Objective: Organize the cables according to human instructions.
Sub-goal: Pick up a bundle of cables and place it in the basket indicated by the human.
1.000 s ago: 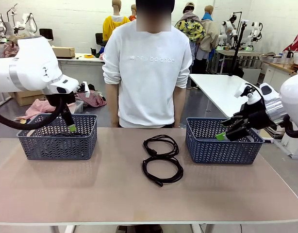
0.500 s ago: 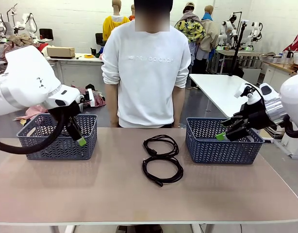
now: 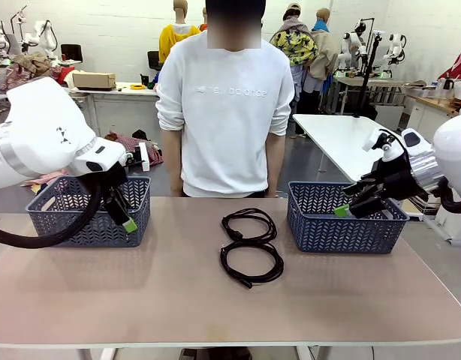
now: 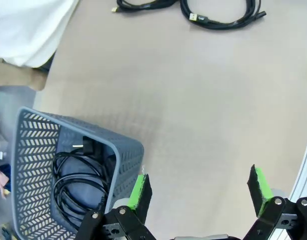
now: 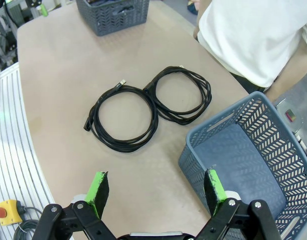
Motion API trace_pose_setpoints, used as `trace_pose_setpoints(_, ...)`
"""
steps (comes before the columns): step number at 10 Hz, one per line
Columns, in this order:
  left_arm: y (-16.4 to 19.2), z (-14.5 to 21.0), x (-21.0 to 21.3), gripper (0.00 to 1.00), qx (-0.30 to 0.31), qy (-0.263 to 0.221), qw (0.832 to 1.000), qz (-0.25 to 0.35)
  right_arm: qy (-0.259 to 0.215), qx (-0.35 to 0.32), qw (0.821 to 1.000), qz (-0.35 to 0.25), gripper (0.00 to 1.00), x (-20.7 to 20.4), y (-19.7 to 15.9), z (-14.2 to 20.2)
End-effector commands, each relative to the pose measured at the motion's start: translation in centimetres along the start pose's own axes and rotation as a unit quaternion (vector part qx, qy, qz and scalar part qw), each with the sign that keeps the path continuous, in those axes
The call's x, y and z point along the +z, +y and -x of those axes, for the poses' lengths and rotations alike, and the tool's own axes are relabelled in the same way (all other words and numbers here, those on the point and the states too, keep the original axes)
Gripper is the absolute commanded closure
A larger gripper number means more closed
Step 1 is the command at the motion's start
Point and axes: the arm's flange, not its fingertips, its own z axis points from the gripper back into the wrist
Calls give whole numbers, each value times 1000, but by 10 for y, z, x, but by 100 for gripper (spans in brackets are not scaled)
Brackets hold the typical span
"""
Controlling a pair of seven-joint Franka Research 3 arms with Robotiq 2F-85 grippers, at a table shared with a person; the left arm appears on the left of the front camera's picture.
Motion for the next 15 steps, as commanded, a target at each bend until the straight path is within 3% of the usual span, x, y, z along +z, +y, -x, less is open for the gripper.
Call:
trace_pose_setpoints(1, 3, 1, 3, 0, 4, 2, 1000, -3, -14, 8, 1000, -6, 0, -3, -4, 1)
trace_pose_setpoints(15, 3, 1, 3, 0, 4, 2, 1000, -3, -14, 8, 1000, -6, 0, -3, -4, 1)
